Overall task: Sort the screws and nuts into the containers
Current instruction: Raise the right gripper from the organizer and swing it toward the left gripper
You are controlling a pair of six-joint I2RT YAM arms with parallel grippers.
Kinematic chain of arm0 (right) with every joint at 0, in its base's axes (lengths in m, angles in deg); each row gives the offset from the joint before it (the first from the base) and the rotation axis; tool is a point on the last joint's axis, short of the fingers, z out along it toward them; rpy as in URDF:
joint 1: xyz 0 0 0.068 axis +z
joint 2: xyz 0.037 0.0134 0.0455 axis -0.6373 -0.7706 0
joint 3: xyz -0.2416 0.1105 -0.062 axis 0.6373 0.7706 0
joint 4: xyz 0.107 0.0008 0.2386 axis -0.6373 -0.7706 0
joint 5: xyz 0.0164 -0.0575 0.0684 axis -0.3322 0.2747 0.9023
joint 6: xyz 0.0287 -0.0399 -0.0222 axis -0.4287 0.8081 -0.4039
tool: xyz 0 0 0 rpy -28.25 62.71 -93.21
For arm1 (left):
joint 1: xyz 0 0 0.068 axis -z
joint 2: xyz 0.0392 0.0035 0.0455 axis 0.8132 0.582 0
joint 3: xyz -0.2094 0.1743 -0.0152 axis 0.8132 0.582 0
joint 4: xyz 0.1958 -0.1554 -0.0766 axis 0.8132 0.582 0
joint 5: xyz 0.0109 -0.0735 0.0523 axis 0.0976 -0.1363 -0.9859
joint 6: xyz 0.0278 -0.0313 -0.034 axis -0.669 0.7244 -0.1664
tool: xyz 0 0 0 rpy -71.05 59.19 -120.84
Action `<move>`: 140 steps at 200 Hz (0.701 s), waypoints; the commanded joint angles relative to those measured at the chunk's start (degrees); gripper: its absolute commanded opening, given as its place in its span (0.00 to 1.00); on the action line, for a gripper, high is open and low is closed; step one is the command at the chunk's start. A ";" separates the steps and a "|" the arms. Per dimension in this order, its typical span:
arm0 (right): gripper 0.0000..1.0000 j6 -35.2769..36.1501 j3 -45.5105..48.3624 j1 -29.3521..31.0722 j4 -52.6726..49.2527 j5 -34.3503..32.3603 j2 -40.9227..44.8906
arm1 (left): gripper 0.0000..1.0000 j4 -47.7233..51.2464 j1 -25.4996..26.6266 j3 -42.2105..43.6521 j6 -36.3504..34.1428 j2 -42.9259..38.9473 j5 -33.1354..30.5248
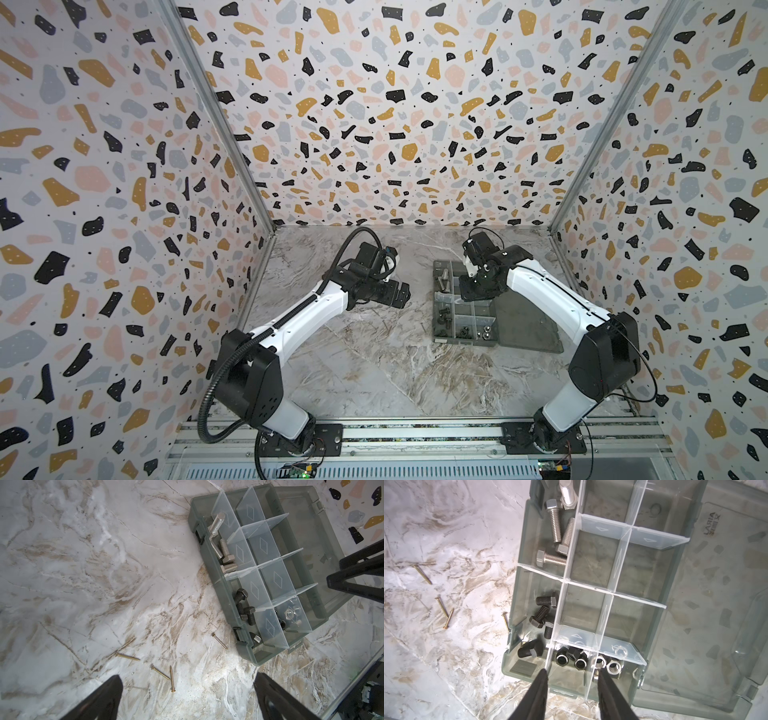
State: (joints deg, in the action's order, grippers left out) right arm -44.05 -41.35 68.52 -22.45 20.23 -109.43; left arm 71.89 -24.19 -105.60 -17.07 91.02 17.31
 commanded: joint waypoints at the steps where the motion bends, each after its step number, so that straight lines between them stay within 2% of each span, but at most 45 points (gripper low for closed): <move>1: 0.40 2.80 -2.71 1.64 -1.94 1.59 -3.41 | 1.00 -0.93 -0.57 -0.54 -0.35 -2.32 -2.60; 22: 0.36 5.20 -7.15 4.40 -1.36 2.24 -7.21 | 1.00 -1.26 -1.78 1.56 0.14 -3.36 -3.47; 76: 0.33 9.54 -15.04 9.45 -0.19 5.31 -17.44 | 1.00 -2.67 -5.31 6.56 2.35 -7.91 -6.02; 140: 0.32 13.24 -14.06 11.06 0.26 8.74 -22.44 | 1.00 -4.09 -7.45 10.01 4.22 -12.12 -8.44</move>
State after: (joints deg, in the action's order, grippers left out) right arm -32.94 -55.14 79.32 -21.44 27.00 -132.14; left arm 69.62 -30.81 -96.36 -13.84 80.31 10.45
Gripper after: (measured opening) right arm 0.320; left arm 0.998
